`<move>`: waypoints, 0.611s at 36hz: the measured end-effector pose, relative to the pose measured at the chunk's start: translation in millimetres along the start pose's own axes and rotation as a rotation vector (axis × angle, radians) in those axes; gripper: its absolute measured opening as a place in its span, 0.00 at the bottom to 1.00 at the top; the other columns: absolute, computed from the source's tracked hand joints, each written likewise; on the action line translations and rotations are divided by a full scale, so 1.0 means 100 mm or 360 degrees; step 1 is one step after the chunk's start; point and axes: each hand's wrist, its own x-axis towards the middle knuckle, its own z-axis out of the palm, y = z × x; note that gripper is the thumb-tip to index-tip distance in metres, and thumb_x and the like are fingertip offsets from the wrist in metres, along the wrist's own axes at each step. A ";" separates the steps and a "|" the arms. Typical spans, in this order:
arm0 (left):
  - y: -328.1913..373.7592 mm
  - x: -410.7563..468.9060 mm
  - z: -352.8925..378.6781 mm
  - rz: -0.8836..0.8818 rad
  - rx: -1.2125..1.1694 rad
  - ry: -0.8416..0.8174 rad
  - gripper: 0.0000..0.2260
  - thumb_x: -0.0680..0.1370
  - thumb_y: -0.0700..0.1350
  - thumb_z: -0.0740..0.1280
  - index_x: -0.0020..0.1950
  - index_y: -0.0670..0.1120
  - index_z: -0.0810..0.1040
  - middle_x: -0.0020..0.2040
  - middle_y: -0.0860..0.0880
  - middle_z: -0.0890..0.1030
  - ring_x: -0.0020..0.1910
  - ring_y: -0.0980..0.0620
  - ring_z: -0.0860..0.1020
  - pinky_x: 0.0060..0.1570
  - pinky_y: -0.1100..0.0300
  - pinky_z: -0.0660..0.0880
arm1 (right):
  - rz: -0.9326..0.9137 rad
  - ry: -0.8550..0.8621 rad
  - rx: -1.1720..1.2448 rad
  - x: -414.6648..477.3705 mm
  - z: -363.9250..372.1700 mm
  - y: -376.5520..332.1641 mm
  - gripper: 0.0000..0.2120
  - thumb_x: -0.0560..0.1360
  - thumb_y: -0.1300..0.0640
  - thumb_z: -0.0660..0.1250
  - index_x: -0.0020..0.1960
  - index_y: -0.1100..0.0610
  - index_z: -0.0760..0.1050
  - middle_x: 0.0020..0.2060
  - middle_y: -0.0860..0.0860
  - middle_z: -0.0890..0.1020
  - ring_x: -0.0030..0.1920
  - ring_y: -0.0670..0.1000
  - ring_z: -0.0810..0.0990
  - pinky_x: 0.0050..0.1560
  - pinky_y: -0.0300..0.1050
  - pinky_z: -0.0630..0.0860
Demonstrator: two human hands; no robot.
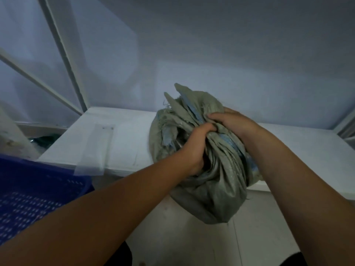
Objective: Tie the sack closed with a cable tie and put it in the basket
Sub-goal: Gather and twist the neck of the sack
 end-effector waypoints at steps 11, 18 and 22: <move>-0.04 -0.09 -0.06 -0.0034 0.0737 -0.0145 0.19 0.66 0.39 0.64 0.56 0.38 0.77 0.49 0.42 0.79 0.46 0.43 0.79 0.45 0.53 0.77 | 0.0378 -0.0223 0.0323 -0.03 0.03 0.07 0.28 0.67 0.38 0.77 0.61 0.54 0.84 0.53 0.58 0.87 0.54 0.60 0.86 0.62 0.61 0.79; -0.11 -0.07 -0.06 0.0329 0.0601 -0.0038 0.16 0.77 0.49 0.67 0.63 0.47 0.78 0.57 0.47 0.83 0.56 0.49 0.82 0.64 0.50 0.77 | 0.0297 0.0035 0.0350 -0.05 0.08 -0.01 0.17 0.74 0.58 0.74 0.60 0.63 0.82 0.50 0.60 0.85 0.42 0.57 0.84 0.42 0.48 0.83; -0.15 -0.03 -0.05 0.0717 0.0545 0.0089 0.24 0.79 0.51 0.72 0.69 0.62 0.63 0.68 0.55 0.76 0.64 0.60 0.76 0.64 0.61 0.75 | 0.0133 0.0169 0.0520 0.00 0.07 -0.07 0.22 0.68 0.60 0.76 0.61 0.63 0.81 0.55 0.59 0.85 0.50 0.57 0.84 0.42 0.42 0.83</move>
